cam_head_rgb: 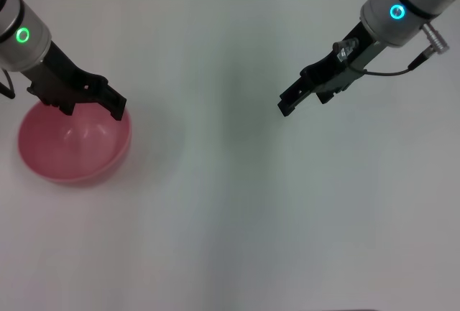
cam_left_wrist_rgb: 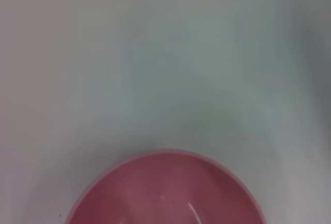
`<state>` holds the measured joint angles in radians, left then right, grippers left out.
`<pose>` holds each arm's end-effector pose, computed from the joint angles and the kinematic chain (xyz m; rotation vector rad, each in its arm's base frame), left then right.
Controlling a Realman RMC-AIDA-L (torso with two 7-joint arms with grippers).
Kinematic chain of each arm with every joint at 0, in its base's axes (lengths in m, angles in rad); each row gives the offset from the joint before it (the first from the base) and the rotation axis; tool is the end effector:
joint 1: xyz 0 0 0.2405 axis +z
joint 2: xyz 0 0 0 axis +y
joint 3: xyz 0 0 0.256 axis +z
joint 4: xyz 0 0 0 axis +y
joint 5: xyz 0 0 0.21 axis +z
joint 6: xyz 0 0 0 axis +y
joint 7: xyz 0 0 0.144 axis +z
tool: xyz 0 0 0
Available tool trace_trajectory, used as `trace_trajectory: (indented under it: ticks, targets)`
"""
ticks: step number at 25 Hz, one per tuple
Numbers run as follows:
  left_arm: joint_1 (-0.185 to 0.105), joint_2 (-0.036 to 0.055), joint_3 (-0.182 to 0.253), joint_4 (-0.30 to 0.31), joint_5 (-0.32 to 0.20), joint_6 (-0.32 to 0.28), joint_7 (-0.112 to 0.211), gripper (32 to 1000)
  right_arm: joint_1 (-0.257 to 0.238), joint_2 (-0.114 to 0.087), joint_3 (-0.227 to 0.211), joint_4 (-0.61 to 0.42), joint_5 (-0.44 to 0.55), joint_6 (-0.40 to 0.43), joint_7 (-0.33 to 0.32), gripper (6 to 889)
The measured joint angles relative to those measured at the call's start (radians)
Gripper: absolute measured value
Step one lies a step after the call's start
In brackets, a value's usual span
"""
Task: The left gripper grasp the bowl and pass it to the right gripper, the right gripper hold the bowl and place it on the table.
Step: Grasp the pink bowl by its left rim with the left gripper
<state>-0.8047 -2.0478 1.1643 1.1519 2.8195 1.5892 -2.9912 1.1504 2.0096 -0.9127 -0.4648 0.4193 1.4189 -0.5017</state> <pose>-0.1884 0.3992 0.0368 -2.0854 -1.4697 0.4639 0.1599 0.4207 -0.0294 -2.4957 1.4758 -0.4789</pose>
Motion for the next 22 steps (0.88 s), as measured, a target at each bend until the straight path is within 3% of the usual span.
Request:
trace_trajectory:
  ticks: [8, 16, 18, 22]
  targets:
    - [0.001, 0.0002, 0.000, 0.000, 0.002, -0.001, 0.000, 884, 0.000, 0.000, 0.000, 0.000, 0.001, 0.000, 0.000, 880]
    - [0.004, 0.0026, -0.006, 0.000, 0.051, -0.003, 0.000, 882, 0.000, 0.000, 0.000, 0.003, 0.003, -0.002, -0.001, 881]
    - [0.007, 0.0050, -0.012, 0.001, 0.053, -0.006, 0.000, 882, 0.000, 0.000, 0.000, 0.005, 0.002, -0.003, -0.001, 881]
    - [0.022, 0.0198, -0.023, -0.001, 0.053, -0.029, 0.000, 881, -0.005, 0.000, 0.000, 0.005, 0.001, -0.004, -0.002, 881]
